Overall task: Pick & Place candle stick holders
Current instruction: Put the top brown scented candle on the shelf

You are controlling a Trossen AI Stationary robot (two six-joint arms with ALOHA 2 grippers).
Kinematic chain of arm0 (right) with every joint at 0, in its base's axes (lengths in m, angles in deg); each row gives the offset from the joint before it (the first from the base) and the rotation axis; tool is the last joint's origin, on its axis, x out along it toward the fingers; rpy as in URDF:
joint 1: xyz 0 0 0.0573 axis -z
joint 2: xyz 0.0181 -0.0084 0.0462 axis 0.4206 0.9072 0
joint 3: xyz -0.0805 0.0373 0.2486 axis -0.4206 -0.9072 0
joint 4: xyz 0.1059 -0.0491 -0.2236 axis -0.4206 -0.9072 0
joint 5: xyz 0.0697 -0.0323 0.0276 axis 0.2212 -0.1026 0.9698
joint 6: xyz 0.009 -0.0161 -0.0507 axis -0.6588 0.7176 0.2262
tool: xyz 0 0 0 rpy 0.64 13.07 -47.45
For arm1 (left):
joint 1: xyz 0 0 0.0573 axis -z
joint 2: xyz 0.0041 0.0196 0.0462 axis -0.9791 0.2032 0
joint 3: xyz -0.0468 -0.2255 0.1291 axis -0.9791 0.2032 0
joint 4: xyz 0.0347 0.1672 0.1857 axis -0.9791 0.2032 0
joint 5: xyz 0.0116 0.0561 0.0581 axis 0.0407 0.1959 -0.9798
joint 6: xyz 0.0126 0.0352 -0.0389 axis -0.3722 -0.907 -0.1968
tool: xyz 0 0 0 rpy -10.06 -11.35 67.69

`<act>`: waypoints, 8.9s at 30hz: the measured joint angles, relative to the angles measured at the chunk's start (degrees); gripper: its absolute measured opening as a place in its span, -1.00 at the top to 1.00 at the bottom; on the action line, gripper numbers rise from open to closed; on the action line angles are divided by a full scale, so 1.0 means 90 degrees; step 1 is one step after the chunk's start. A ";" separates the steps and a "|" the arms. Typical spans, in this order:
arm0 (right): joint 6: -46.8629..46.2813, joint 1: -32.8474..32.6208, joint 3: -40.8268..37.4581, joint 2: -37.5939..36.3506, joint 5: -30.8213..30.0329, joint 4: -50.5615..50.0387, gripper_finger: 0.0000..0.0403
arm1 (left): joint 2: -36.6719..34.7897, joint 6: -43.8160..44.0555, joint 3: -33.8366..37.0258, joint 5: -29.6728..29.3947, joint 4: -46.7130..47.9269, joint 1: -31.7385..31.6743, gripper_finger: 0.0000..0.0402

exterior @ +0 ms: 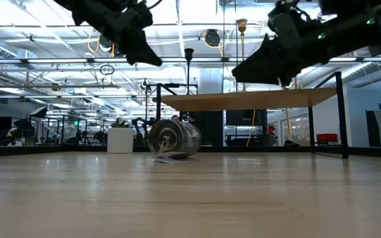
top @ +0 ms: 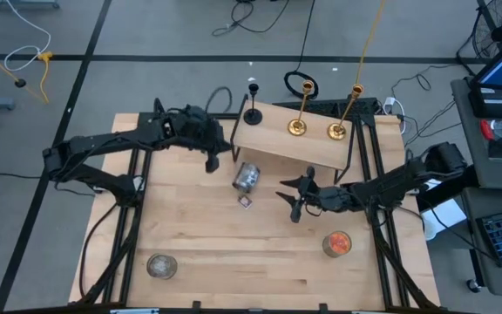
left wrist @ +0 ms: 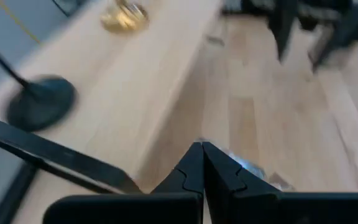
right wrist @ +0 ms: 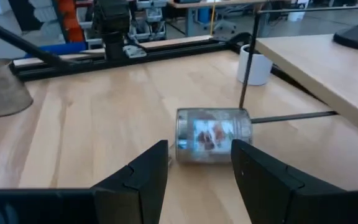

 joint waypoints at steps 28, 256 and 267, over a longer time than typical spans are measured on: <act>0.0330 0.0594 0.1087 0.2329 0.0966 0.1003 -0.23 | -0.2180 0.1096 0.2730 -0.2402 -0.1586 0.2929 0.99; 0.0332 0.2906 0.1095 0.1789 0.2471 0.2702 -0.24 | 0.0914 -0.1563 0.0910 -0.2356 -0.4824 0.0502 0.94; 0.0478 0.3027 0.1105 0.1789 0.2289 0.2598 -0.24 | 0.0917 -0.1416 0.0918 -0.2322 -0.4792 0.0143 0.96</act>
